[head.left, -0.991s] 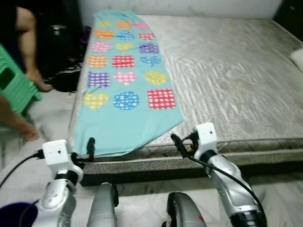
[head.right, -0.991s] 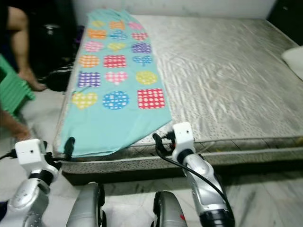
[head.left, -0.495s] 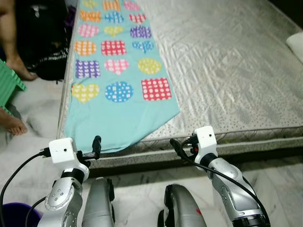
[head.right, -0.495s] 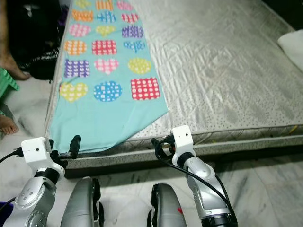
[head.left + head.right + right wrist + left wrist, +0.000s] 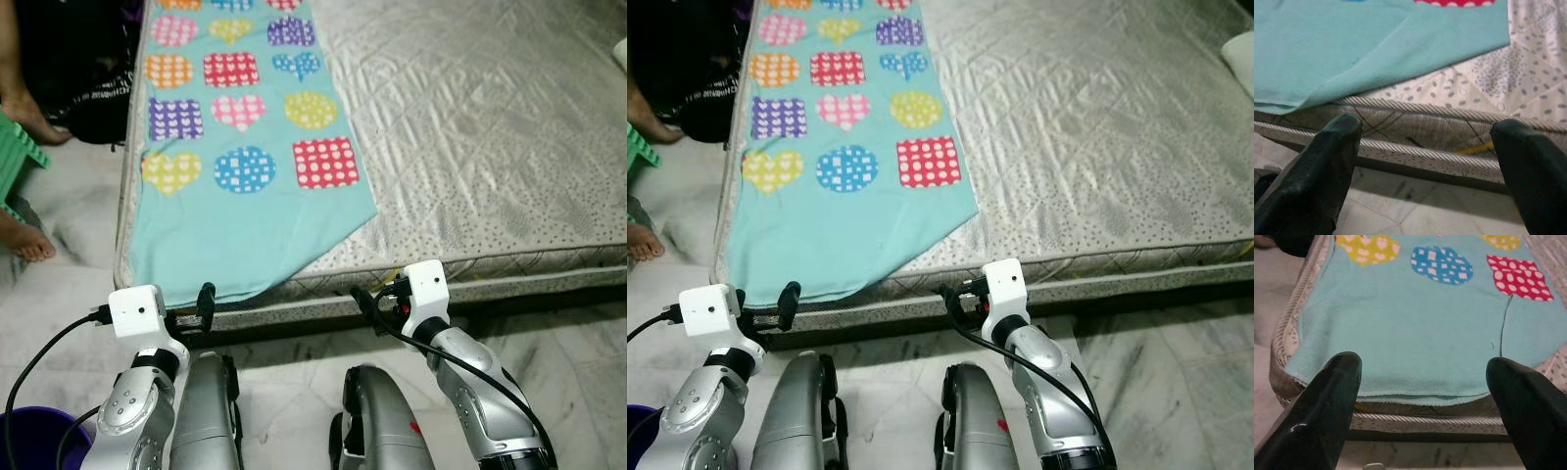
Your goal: Clean up the room
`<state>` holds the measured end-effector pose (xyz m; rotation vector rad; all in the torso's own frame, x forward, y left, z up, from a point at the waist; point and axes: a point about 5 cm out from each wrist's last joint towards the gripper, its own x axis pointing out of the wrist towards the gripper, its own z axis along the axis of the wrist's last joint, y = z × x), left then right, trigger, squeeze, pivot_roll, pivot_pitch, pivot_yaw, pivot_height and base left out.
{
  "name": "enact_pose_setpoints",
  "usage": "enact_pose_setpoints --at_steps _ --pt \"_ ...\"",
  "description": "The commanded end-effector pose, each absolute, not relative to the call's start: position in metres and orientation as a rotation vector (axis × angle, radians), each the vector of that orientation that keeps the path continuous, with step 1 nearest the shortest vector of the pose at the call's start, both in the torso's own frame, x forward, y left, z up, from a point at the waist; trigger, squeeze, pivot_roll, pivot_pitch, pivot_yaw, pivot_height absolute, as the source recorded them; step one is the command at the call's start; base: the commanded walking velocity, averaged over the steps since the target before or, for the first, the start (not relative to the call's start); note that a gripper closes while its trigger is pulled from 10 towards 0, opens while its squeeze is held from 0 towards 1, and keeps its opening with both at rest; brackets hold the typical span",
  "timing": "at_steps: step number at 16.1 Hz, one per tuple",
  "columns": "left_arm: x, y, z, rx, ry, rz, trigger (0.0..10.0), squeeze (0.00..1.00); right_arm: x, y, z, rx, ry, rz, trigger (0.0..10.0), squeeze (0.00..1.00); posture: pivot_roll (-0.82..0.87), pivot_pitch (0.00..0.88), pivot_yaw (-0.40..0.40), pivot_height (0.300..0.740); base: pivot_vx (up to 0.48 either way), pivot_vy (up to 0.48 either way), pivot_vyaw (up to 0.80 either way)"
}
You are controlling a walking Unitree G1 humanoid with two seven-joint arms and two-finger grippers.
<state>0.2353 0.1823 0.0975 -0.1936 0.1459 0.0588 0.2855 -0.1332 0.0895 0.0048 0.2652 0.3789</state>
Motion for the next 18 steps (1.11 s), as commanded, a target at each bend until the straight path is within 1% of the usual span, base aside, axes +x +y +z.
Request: enact_pose_setpoints --at_steps 1,8,18 --pt "0.2319 0.1802 0.0950 -0.189 0.167 0.039 10.0 0.00 0.2835 -0.1339 0.0881 0.019 0.269 0.366 10.0 0.00 -0.04 0.287 -0.065 0.566 0.000 0.000 0.00" --pt "0.2322 0.1768 0.0989 -0.207 0.129 0.012 10.0 0.00 0.2871 -0.1289 0.0899 0.024 0.258 0.384 10.0 0.00 -0.04 0.283 -0.071 0.566 0.000 0.000 0.00" --pt "0.2347 0.1743 0.0980 -0.214 0.125 0.004 10.0 0.00 0.2907 -0.1263 0.0902 0.008 0.246 0.392 10.0 0.00 -0.04 0.275 -0.068 0.566 0.276 0.000 0.00"
